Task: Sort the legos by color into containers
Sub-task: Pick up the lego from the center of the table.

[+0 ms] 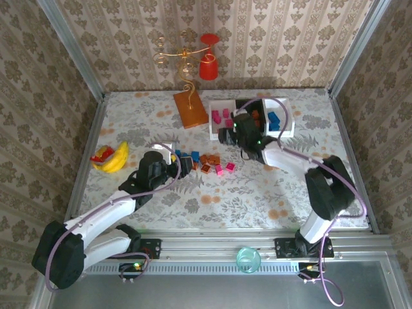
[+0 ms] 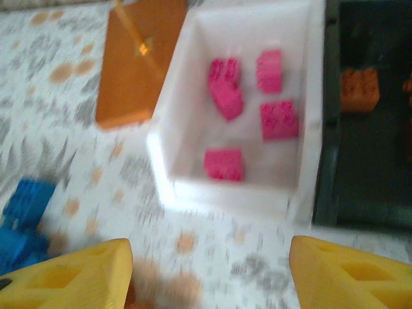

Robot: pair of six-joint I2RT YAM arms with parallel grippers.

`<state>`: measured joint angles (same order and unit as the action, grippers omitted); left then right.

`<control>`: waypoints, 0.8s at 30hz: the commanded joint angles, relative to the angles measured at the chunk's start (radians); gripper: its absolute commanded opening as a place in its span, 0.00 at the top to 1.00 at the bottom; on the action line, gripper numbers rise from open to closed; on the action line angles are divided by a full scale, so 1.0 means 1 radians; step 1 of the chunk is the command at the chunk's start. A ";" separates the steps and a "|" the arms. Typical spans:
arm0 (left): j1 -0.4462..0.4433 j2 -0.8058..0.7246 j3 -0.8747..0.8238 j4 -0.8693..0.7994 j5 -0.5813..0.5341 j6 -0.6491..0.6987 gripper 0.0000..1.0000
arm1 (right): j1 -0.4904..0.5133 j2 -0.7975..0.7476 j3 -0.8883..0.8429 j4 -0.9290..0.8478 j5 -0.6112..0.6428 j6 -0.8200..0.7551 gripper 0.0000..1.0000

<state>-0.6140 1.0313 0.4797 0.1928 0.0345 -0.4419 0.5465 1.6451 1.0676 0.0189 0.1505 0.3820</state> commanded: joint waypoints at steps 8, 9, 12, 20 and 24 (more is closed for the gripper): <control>-0.022 0.106 -0.001 0.112 0.025 0.005 0.28 | 0.100 -0.156 -0.313 -0.122 -0.002 -0.076 0.35; -0.025 0.120 0.005 0.115 0.027 0.003 0.28 | 0.104 -0.142 -0.316 -0.120 0.001 -0.076 0.35; -0.042 0.140 0.022 0.115 0.029 -0.001 0.28 | 0.104 -0.102 -0.309 -0.097 0.006 -0.073 0.35; -0.058 0.113 0.023 0.075 -0.008 0.008 0.29 | 0.101 0.010 -0.230 -0.069 0.037 -0.062 0.38; -0.058 0.096 0.025 0.053 -0.014 0.015 0.28 | 0.085 0.058 -0.197 -0.047 0.030 -0.021 0.42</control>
<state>-0.6670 1.1549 0.4812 0.2676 0.0372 -0.4416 0.6430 1.6722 0.8310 -0.0589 0.1555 0.3267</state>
